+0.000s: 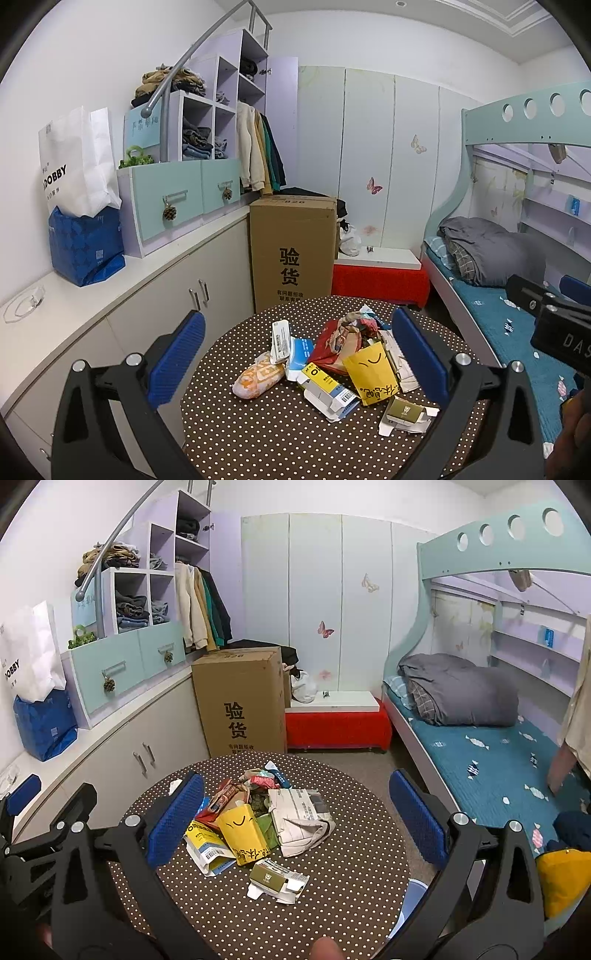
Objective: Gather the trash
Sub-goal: 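Grasp the green box with the right tool while the left tool grasps the yellow milk carton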
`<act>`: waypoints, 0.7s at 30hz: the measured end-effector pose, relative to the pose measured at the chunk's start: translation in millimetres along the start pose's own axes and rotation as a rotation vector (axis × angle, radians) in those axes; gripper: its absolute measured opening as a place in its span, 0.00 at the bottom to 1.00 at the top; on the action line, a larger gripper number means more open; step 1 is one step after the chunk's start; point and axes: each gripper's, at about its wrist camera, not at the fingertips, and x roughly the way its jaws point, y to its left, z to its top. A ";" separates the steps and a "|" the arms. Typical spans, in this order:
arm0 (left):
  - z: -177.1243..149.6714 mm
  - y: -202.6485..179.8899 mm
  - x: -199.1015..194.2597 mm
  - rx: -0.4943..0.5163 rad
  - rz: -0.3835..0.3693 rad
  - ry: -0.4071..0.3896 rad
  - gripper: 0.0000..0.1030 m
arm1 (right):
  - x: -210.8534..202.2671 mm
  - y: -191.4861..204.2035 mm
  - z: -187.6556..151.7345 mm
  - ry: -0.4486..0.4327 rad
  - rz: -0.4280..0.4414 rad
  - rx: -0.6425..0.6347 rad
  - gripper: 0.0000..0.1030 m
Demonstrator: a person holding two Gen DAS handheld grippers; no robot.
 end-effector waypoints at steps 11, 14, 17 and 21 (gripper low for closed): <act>-35.1 14.8 36.0 0.012 0.037 0.113 0.96 | 52.9 -28.0 -38.5 0.171 0.023 0.041 0.95; -52.3 21.9 49.3 0.015 0.046 0.170 0.96 | 78.9 -33.5 -66.6 0.265 0.036 0.029 0.95; -69.9 28.2 63.0 0.014 0.046 0.231 0.96 | 102.8 -23.4 -91.8 0.359 0.085 -0.026 0.95; -90.2 32.3 79.5 0.024 0.034 0.299 0.96 | 133.2 -0.4 -118.7 0.458 0.158 -0.129 0.95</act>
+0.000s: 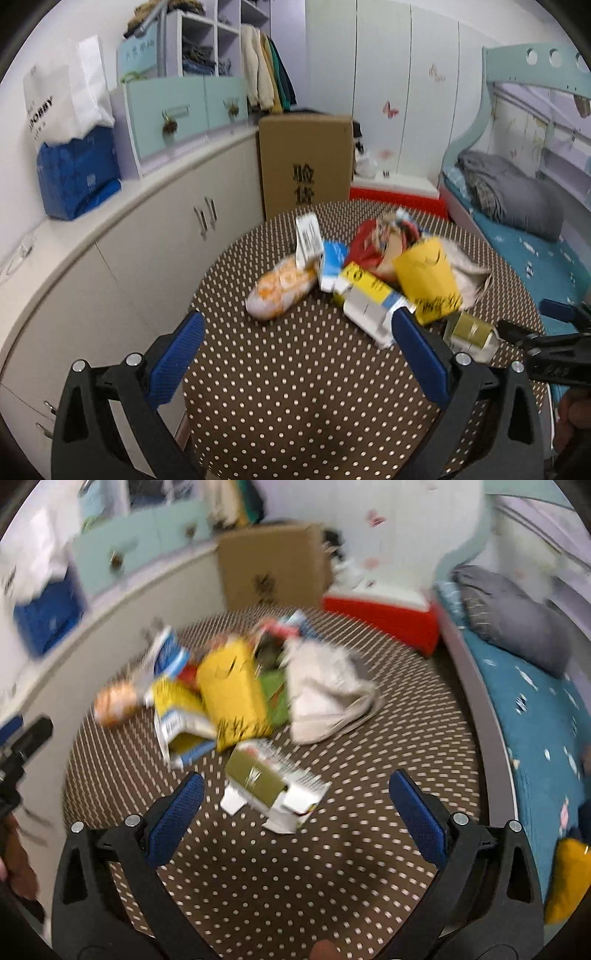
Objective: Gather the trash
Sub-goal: 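Grasp the green box with the right tool while the left tool grasps the yellow milk carton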
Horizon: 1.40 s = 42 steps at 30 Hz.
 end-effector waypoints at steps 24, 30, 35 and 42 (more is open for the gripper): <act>15.0 -64.6 141.6 -0.083 -0.117 0.278 0.67 | 20.1 -26.2 -27.3 0.041 0.101 0.008 0.42; 7.3 -64.4 133.9 -0.082 -0.181 0.270 0.48 | 14.5 -41.1 -25.8 0.020 0.122 0.064 0.40; -8.1 -53.5 112.2 -0.077 -0.196 0.242 0.43 | 3.2 -58.0 -25.0 -0.014 0.151 0.127 0.39; -13.7 -47.7 71.7 -0.034 -0.205 0.164 0.39 | -8.7 -85.6 -25.8 -0.051 0.180 0.203 0.38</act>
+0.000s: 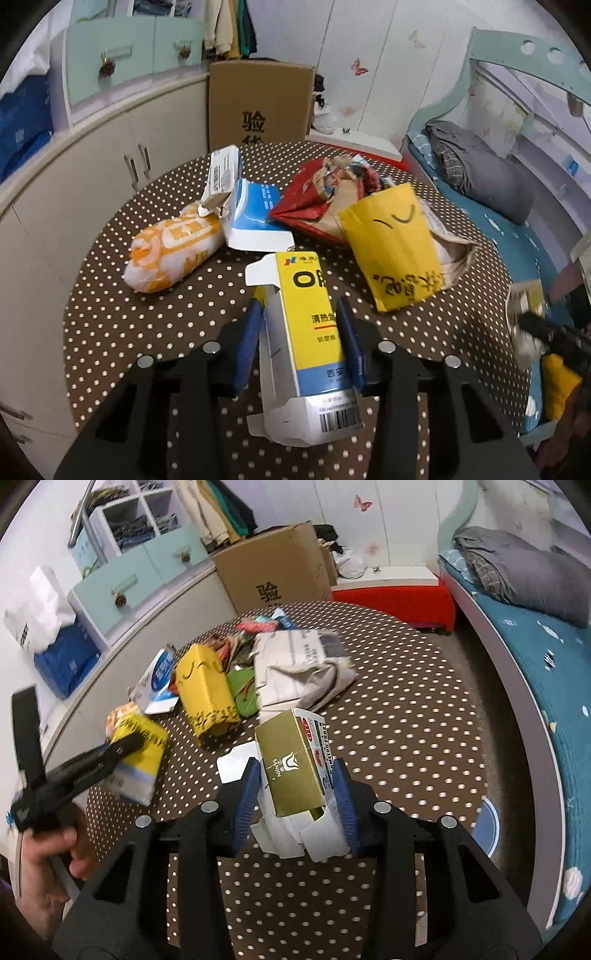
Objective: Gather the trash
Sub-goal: 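Grasp the green box with the right tool while the left tool grasps the yellow milk carton, then carry both items to the blue wastebasket and open both tools to drop them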
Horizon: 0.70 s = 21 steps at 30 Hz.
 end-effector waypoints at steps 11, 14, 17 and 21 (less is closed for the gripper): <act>25.2 -75.5 -41.0 0.097 -0.205 -0.060 0.38 | -44.2 -103.0 11.1 -0.116 -0.001 0.238 0.38; 33.2 -119.3 -33.5 0.146 -0.303 -0.037 0.38 | -43.3 -153.6 3.8 -0.109 -0.062 0.322 0.38; 39.4 -161.7 -20.8 0.196 -0.360 -0.023 0.38 | -21.6 -209.1 -13.9 -0.054 -0.117 0.416 0.38; 42.0 -220.8 3.3 0.253 -0.421 0.032 0.38 | 28.7 -279.6 -46.5 0.050 -0.169 0.556 0.38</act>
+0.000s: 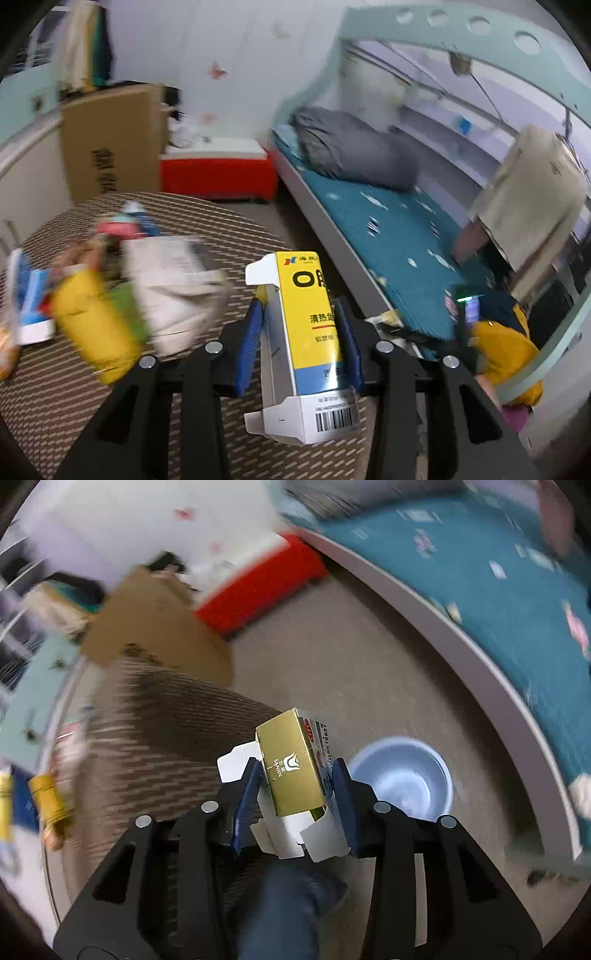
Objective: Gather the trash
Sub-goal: 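Carry both items to the blue wastebasket and open both tools to drop them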
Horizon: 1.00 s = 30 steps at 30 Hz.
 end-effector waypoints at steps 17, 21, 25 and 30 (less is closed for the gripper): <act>-32.3 -146.8 223.3 0.259 -0.055 0.371 0.38 | 52.7 -146.1 -12.6 -0.026 -0.013 0.425 0.87; -45.0 -155.8 267.2 0.291 0.001 0.448 0.44 | 4.0 -153.1 -14.6 -0.123 -0.014 0.418 0.89; -57.4 -156.5 298.0 0.342 0.064 0.502 0.87 | -26.8 -147.9 -18.7 -0.174 -0.026 0.385 0.91; -54.7 -154.6 293.7 0.340 0.080 0.500 0.88 | -46.8 -141.4 -21.7 -0.201 -0.037 0.360 0.94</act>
